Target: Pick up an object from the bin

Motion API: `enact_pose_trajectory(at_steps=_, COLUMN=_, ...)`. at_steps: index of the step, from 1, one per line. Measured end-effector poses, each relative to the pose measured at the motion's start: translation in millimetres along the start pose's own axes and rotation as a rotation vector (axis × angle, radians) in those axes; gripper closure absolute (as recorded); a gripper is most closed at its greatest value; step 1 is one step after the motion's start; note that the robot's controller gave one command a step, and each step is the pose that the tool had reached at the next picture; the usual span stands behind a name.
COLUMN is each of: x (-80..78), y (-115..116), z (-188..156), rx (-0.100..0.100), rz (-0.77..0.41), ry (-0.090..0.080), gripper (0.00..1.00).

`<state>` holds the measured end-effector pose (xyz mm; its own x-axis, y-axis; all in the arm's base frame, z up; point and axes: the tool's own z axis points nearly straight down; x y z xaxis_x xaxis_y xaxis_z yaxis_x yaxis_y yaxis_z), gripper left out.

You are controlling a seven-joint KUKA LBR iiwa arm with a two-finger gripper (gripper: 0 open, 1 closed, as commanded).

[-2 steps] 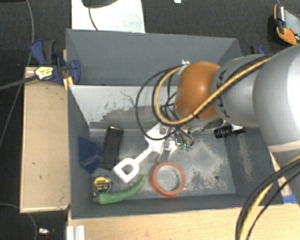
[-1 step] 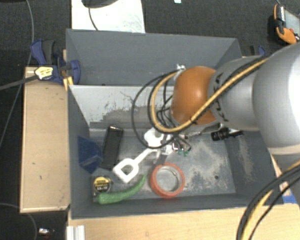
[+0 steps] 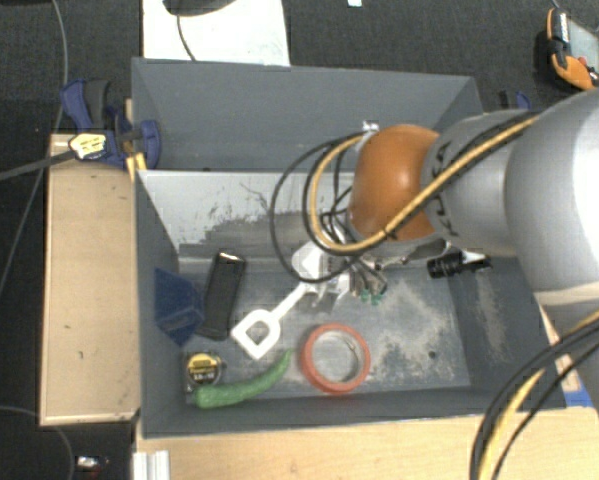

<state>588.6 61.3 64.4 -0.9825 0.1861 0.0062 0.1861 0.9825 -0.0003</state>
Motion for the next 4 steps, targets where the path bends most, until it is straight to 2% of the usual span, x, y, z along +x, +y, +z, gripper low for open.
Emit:
enact_pose_trajectory(at_steps=1, x=0.0, y=0, z=0, rx=0.0, rz=0.0, ry=0.0, gripper=1.0)
enact_pose_trajectory(at_steps=2, x=3.1, y=-1, z=-23, rx=0.002, rz=0.001, ry=0.008, gripper=1.0)
enact_pose_trajectory(at_steps=3, x=-1.1, y=0, z=-63, rx=-0.002, rz=0.0, ry=-0.007, gripper=1.0)
enact_pose_trajectory(at_steps=4, x=-0.1, y=0, z=-82, rx=-0.002, rz=0.001, ry=-0.004, gripper=1.0)
